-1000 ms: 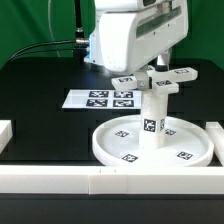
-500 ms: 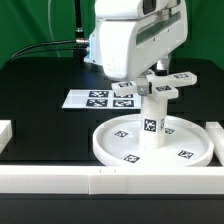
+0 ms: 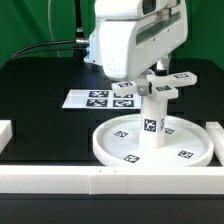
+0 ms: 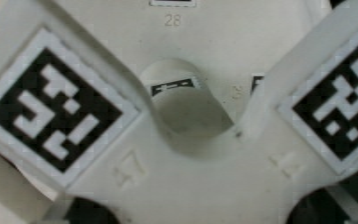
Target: Assemble round table
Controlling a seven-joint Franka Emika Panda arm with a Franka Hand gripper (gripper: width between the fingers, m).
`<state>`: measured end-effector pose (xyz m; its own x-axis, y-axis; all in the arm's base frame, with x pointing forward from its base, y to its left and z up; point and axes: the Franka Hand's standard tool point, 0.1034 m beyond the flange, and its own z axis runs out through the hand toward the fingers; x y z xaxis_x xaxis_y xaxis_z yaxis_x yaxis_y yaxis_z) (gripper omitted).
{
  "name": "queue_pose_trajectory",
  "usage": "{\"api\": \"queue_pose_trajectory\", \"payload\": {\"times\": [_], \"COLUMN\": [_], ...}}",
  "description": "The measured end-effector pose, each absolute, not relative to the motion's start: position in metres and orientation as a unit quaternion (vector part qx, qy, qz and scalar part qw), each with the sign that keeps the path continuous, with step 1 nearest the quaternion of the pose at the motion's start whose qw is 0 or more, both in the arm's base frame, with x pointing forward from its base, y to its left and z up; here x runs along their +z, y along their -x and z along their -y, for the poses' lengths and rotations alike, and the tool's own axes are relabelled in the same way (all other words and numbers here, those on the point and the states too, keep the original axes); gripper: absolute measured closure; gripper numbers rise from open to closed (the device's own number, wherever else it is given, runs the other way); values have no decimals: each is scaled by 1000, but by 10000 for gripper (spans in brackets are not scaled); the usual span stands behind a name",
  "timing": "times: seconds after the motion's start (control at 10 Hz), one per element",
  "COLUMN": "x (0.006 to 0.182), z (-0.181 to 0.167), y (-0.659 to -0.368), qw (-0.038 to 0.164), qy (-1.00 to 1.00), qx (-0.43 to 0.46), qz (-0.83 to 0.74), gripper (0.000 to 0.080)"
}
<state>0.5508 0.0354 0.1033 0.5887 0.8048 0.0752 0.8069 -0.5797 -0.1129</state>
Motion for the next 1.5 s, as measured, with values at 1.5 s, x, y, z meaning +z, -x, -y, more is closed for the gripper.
{"api": "queue_pose_trajectory", "payload": {"times": [1.5], "x": [102], "z": [-39], "y": [-551], "qw": [77], "qy": [984], "qx": [29], "qz": [-156], "gripper": [354]}}
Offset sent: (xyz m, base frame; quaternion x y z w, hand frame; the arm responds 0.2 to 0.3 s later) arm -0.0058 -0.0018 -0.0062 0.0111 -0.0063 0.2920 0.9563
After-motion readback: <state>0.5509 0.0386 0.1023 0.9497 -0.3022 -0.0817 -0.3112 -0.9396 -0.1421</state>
